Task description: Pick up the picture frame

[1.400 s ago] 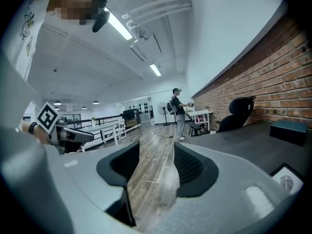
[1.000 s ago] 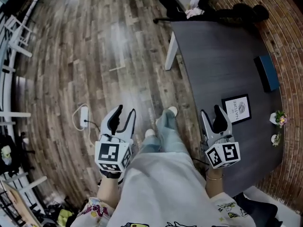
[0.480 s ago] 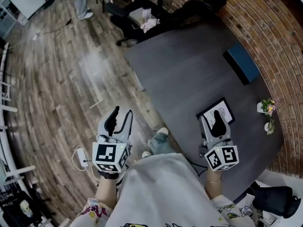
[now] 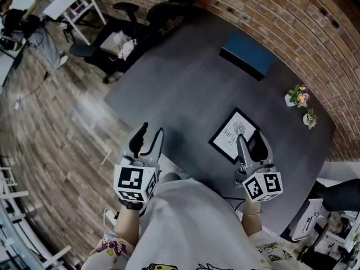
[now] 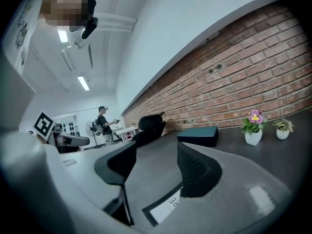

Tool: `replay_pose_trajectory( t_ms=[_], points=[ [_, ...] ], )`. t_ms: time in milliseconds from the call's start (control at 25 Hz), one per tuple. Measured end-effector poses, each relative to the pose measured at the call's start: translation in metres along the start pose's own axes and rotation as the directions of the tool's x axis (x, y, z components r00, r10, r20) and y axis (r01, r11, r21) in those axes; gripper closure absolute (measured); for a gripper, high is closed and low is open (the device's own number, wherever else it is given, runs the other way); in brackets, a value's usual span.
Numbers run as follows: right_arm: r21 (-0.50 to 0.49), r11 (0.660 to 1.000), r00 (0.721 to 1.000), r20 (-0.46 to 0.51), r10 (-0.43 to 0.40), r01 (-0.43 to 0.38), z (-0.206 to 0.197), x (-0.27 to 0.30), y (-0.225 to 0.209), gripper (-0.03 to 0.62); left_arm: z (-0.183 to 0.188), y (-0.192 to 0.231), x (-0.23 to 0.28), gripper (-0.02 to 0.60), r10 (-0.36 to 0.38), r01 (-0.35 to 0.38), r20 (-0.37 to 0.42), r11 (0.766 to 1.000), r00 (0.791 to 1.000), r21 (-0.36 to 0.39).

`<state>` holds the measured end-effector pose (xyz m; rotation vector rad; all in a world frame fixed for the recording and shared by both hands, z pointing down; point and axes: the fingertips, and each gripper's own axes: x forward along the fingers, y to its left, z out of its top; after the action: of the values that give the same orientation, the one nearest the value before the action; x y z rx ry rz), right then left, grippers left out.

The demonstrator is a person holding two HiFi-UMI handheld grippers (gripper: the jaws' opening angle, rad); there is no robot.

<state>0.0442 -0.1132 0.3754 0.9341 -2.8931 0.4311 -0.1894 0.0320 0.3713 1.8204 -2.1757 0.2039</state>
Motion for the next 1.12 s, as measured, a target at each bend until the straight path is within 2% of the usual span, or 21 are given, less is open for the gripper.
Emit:
replay_pose_trajectory(
  t_ms=[160,360,480,680,880,1120],
  points=[
    [0.031,0.992,0.992,0.029,-0.12,0.119,0.003,-0.022,-0.028,0.336,0.011,-0.033,0.035,0.408,-0.133,0.134,-0.023,0.99,0.991,0.051],
    [0.064,0.968,0.969,0.028,-0.245,0.243,-0.002,-0.047,-0.05,0.336,0.017,-0.067,0.071,0.408,-0.276,0.28,-0.058,0.956,0.96,0.088],
    [0.088,0.95,0.953,0.019,-0.302,0.299,-0.007,-0.055,-0.057,0.336,0.019,-0.085,0.091,0.408,-0.357,0.365,-0.083,0.925,0.93,0.106],
    [0.108,0.908,0.913,-0.013,-0.407,0.406,-0.017,-0.062,-0.059,0.336,0.021,-0.108,0.121,0.411,-0.488,0.503,-0.135,0.855,0.862,0.127],
    [0.108,0.879,0.885,-0.034,-0.464,0.465,-0.02,-0.065,-0.062,0.336,0.023,-0.125,0.139,0.411,-0.558,0.58,-0.172,0.804,0.812,0.131],
    [0.103,0.871,0.877,-0.043,-0.478,0.48,-0.021,-0.062,-0.063,0.336,0.013,-0.139,0.151,0.411,-0.599,0.628,-0.211,0.769,0.772,0.116]
  ],
)
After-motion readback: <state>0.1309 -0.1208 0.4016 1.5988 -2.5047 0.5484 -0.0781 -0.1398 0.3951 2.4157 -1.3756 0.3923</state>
